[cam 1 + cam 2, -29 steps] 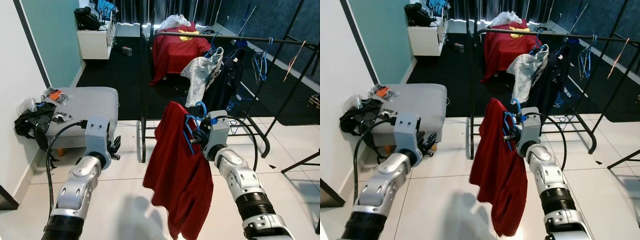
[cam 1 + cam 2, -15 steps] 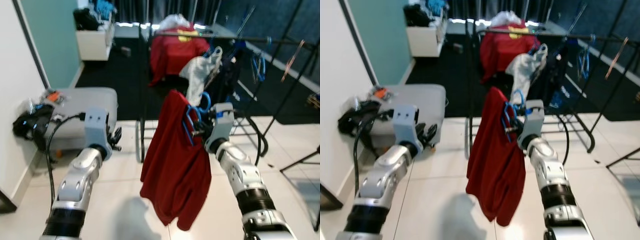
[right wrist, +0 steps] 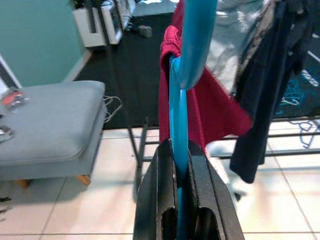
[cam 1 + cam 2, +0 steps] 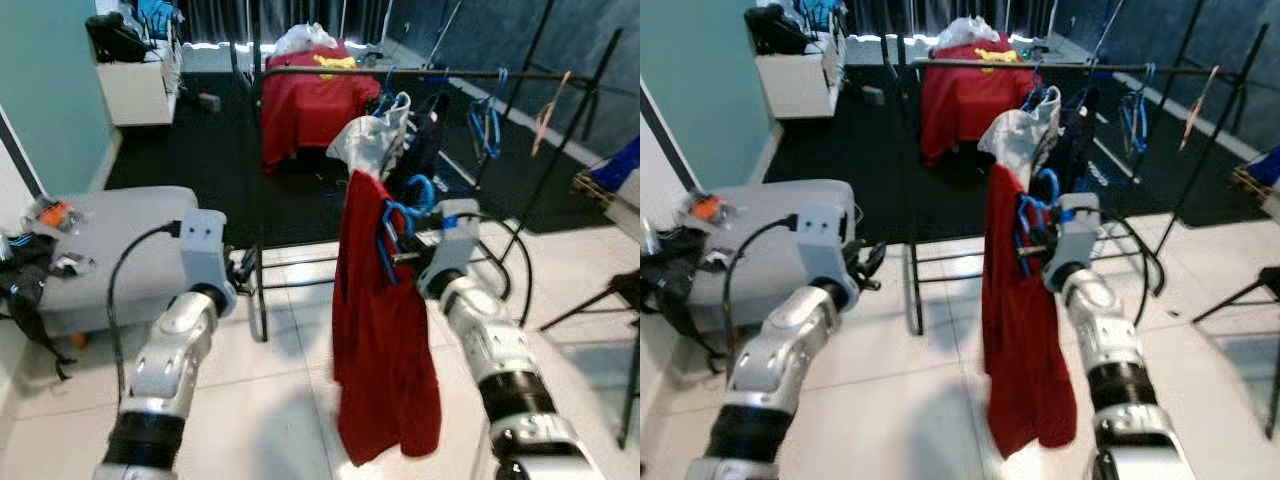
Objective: Hang hanger
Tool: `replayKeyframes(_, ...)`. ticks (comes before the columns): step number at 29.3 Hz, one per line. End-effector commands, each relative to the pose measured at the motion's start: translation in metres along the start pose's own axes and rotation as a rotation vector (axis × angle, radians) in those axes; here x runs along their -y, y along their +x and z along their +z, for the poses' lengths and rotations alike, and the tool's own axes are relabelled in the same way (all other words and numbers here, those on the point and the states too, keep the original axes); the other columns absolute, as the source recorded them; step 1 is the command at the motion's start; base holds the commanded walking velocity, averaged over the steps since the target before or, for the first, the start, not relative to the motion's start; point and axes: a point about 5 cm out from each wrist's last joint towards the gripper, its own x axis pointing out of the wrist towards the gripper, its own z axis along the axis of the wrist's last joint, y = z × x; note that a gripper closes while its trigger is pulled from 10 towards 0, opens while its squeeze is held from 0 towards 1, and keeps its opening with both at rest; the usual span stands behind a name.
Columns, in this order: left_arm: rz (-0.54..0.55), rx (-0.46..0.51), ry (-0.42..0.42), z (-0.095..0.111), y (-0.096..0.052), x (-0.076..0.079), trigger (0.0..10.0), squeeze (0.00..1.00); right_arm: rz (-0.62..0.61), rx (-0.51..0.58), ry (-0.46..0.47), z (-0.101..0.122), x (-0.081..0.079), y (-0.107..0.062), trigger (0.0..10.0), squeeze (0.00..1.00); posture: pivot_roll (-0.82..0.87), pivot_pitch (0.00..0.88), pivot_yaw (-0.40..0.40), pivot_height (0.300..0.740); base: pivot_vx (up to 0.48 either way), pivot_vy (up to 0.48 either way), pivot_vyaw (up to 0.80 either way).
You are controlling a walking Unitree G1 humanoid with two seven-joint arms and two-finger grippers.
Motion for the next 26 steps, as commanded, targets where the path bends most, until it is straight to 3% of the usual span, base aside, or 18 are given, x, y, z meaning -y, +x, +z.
replayKeyframes(1,0.006,-0.006,-0.002,-0.004,-0.001,-0.002,10.0,0.0,0.018,0.065,-0.006,0.014,-0.004,0.003,10.0,0.0,-0.01,0.0,-0.054,0.74,0.352,0.0,0.0)
replayKeyframes(26,-0.005,-0.005,0.005,-0.007,-0.001,-0.004,10.0,0.0,0.006,0.048,0.022,0.026,0.002,0.007,10.0,0.0,-0.01,0.0,-0.057,0.74,0.355,0.0,0.0)
